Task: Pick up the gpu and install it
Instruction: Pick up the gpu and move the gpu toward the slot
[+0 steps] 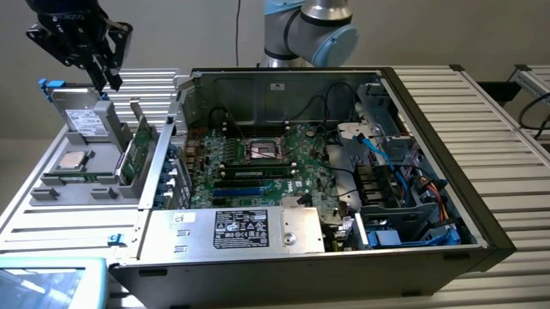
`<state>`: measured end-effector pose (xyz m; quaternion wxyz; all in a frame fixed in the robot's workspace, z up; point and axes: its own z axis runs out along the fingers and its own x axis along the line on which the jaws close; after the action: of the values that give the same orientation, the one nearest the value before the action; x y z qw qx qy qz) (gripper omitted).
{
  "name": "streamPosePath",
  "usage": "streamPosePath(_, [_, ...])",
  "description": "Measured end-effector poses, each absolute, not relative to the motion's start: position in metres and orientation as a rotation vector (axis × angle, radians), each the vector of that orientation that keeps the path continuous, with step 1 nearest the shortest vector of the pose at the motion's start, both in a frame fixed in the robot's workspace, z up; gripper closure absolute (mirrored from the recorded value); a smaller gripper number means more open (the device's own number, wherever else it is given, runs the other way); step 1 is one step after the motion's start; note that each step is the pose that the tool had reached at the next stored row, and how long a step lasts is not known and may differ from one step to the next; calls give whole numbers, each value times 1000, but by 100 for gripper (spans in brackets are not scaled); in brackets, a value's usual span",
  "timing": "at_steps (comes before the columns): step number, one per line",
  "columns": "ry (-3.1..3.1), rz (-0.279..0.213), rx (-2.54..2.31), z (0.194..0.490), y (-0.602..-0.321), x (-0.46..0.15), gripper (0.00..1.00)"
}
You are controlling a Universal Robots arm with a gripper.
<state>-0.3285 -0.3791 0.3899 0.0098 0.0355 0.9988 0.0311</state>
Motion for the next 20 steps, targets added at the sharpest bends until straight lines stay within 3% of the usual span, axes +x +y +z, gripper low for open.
streamPosePath(1, [3118, 97, 111, 390, -379, -328, 62])
streamPosePath(3, [3118, 97, 111, 390, -379, -329, 62])
streamPosePath(4, [3117, 97, 111, 390, -379, -329, 56])
streamPosePath(20, [3110, 100, 120, 366, -379, -348, 56])
